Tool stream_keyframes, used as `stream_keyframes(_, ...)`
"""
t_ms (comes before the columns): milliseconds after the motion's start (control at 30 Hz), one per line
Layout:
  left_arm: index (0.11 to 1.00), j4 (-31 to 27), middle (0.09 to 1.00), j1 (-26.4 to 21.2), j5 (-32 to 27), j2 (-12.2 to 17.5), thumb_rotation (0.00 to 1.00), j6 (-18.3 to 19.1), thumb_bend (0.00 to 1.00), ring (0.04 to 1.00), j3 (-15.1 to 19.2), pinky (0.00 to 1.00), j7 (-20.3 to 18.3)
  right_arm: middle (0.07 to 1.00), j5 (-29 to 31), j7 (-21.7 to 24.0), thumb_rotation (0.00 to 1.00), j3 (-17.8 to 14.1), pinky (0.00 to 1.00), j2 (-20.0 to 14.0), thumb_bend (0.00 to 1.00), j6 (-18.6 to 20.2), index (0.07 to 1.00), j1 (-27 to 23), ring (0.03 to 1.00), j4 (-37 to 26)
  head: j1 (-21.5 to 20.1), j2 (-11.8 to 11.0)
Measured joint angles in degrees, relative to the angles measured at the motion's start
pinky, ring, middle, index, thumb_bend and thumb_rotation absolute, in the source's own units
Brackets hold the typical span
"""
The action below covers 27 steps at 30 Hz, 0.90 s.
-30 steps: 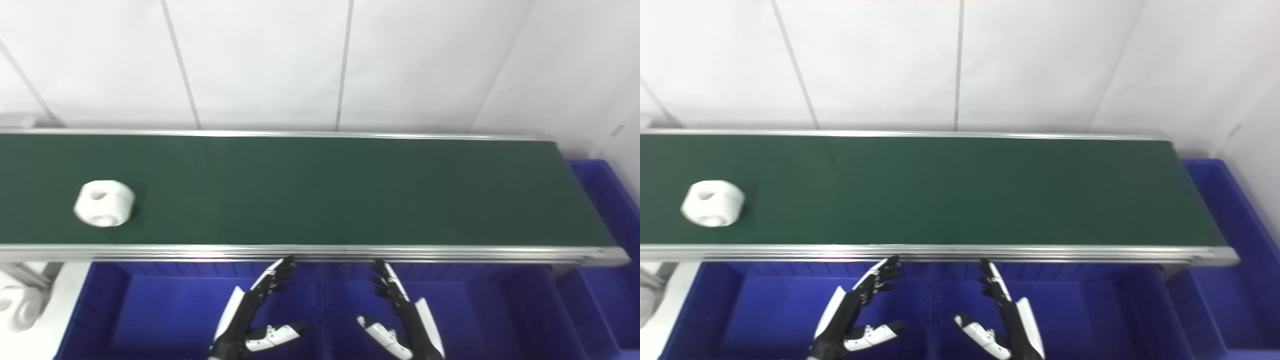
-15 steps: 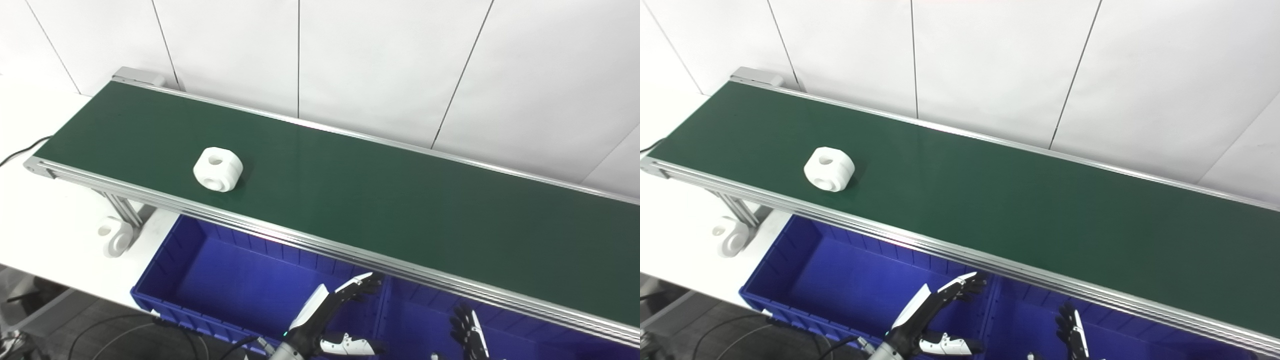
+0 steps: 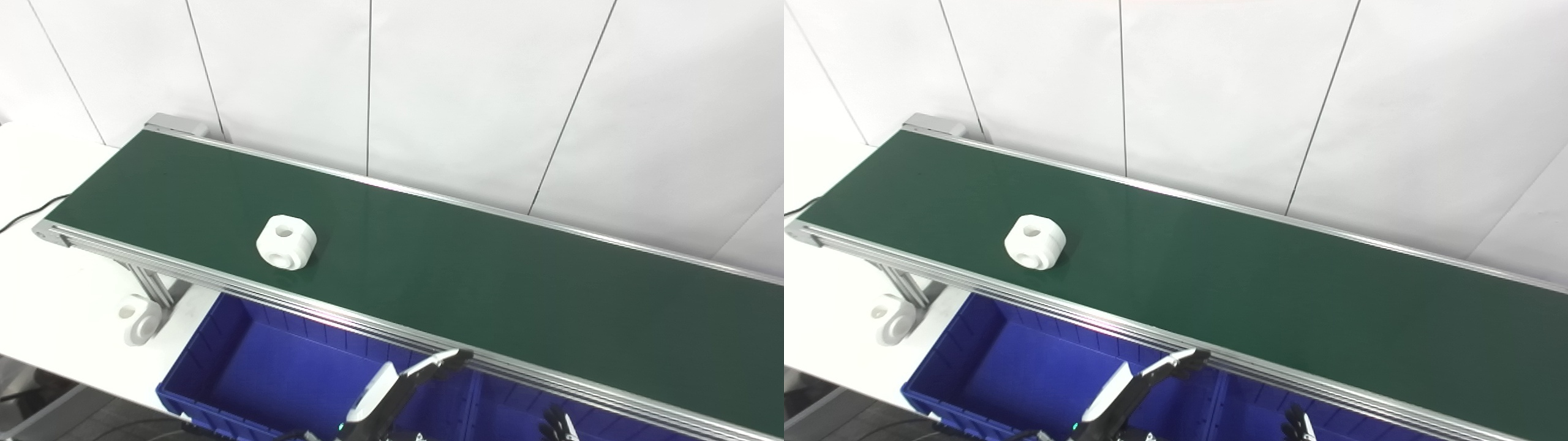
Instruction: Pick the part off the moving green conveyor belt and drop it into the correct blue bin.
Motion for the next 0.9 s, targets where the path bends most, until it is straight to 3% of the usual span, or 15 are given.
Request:
stream_keyframes(67,0.875,-3.0,0.862,0.2,0.2,0.3,0.56,0.0,0.78,0.827,2.5,0.77,-1.4,0.93,0.0,0.0,0.7,0.0,0.86,0.1,0.75,0.0,0.964,-0.1,0.903,0.1,-0.1,-0.2)
stream_keyframes(133,0.884,-5.3,0.87,-0.1,-0.8,1.5,0.55,-0.1,0.77,0.838,3.7,0.78,-3.0,0.927,-0.1,-0.2,0.7,0.2,0.85,0.1,0.75,0.0,0.962,-0.3,0.899,0.5,-0.3,-0.3)
stream_keyframes(300,0.902,-9.2,0.889,-0.9,-0.9,2.9,0.73,-0.1,0.75,0.866,10.4,0.82,-7.6,0.921,-0.8,-1.9,0.77,0.7,0.84,-0.1,0.77,0.0,0.955,-1.0,0.888,1.6,-0.2,-0.4)
stream_keyframes(400,0.9,-10.7,0.892,-1.8,-0.9,3.7,0.78,0.2,0.75,0.867,14.9,0.81,-10.7,0.919,-0.9,-2.3,0.8,1.4,0.83,-0.2,0.78,0.0,0.954,-1.5,0.886,1.9,0.0,-0.5)
stream_keyframes(733,0.91,-13.2,0.897,-4.1,-0.5,4.0,0.9,3.7,0.69,0.867,25.3,0.81,-19.3,0.928,-1.7,-4.4,0.93,3.0,0.85,-0.3,0.8,0.0,0.956,-2.5,0.902,3.5,0.5,-1.1)
stream_keyframes(900,0.916,-13.0,0.912,-7.4,0.4,7.3,0.92,6.7,0.69,0.885,28.6,0.82,-24.3,0.931,-1.8,-4.5,0.95,3.3,0.83,-0.3,0.81,0.0,0.954,-3.0,0.903,3.7,0.4,-1.6)
